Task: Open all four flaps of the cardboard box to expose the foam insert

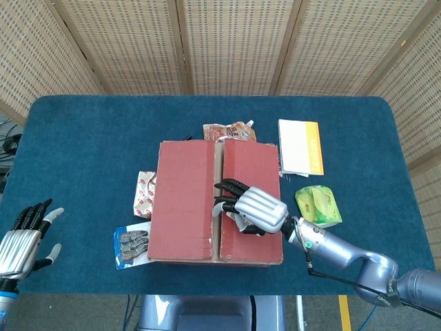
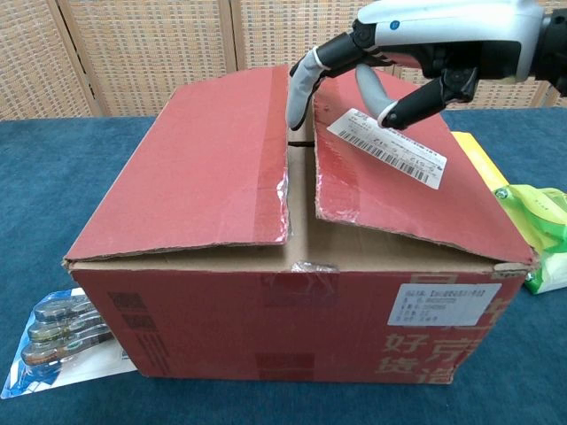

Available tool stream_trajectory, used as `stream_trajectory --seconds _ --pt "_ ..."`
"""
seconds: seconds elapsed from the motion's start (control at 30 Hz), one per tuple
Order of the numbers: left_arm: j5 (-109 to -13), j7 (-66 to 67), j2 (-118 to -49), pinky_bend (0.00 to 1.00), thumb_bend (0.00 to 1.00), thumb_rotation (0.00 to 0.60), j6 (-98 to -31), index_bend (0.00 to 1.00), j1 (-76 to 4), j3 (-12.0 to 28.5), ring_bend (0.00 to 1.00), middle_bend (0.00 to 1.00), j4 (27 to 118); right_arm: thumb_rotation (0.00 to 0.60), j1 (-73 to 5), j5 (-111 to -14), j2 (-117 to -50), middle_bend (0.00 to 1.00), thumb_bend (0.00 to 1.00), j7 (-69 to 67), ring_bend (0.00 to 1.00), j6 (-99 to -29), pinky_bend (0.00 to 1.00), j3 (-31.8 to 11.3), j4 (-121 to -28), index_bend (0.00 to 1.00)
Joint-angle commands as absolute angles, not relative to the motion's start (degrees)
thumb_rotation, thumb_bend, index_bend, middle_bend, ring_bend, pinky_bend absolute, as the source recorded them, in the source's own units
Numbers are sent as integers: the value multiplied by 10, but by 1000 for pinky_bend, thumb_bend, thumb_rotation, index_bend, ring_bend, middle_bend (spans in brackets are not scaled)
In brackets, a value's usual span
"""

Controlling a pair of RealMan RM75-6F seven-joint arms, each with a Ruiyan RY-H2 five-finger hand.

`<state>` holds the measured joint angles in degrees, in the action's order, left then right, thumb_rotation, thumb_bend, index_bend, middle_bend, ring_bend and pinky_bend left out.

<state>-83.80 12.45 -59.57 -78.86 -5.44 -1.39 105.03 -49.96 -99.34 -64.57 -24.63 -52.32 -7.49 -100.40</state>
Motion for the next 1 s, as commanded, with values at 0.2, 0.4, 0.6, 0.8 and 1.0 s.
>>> stream_trajectory --seconds 0.2,0.4,0.6,0.8,1.0 --pt "-838 122 -597 36 389 592 -787 138 -55 -14 31 0 1048 600 -502 -984 -645 377 1000 -230 20 -523 0 -69 -999 322" --pt "-843 117 -596 36 389 594 -784 138 -58 -16 32 0 1050 600 -496 -978 -635 420 1000 -221 34 -533 0 -65 -1002 324" --pt "-846 121 -596 36 389 591 -781 138 -62 -16 32 0 1054 600 -487 -975 -609 427 1000 -212 34 -548 0 -63 -1011 324" --pt "-850 122 -595 36 389 591 -778 138 -64 -18 31 0 1059 600 -473 -963 -581 427 1000 -211 35 -564 0 -64 -1013 324" --pt "-856 114 -592 36 389 592 -773 138 -68 -21 31 0 1063 600 -452 -953 -547 427 1000 -213 35 -586 0 -62 -1013 324"
